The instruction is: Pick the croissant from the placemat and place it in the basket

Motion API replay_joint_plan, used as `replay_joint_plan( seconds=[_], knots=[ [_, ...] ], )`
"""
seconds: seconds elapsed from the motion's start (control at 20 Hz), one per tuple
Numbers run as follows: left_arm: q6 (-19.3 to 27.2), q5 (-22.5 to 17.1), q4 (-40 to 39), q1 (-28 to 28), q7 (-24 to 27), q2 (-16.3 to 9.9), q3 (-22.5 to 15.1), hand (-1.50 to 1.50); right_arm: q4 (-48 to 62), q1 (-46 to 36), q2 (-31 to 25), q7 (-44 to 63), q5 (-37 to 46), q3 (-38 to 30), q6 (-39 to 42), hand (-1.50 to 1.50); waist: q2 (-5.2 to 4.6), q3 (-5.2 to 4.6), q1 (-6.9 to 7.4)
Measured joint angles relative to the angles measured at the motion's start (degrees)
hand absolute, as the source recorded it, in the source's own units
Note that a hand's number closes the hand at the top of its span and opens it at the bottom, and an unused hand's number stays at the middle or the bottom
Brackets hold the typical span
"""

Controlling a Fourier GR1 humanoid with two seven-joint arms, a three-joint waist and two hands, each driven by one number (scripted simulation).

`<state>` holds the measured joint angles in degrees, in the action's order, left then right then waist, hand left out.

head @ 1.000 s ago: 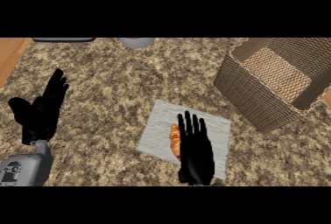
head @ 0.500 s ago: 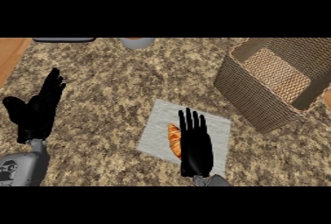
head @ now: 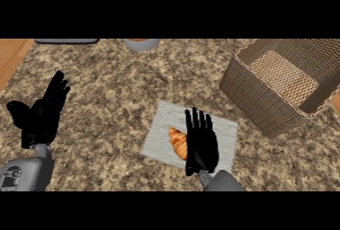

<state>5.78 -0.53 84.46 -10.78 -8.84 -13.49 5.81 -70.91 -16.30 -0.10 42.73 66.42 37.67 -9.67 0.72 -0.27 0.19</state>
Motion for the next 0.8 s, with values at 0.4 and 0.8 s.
replay_joint_plan(
  seconds=[0.4,0.8],
  knots=[
    [0.02,0.54,0.10,-1.10,-0.70,0.12,0.06,0.00,2.18,0.43,-0.47,-4.74,-2.94,0.74,3.37,1.50,0.45,-0.13,0.07],
    [-0.58,0.74,-0.07,-1.84,-1.40,0.10,0.31,0.00,5.06,0.81,-0.69,-8.27,-6.93,0.38,-0.54,1.50,0.59,-0.31,0.13]
  ],
)
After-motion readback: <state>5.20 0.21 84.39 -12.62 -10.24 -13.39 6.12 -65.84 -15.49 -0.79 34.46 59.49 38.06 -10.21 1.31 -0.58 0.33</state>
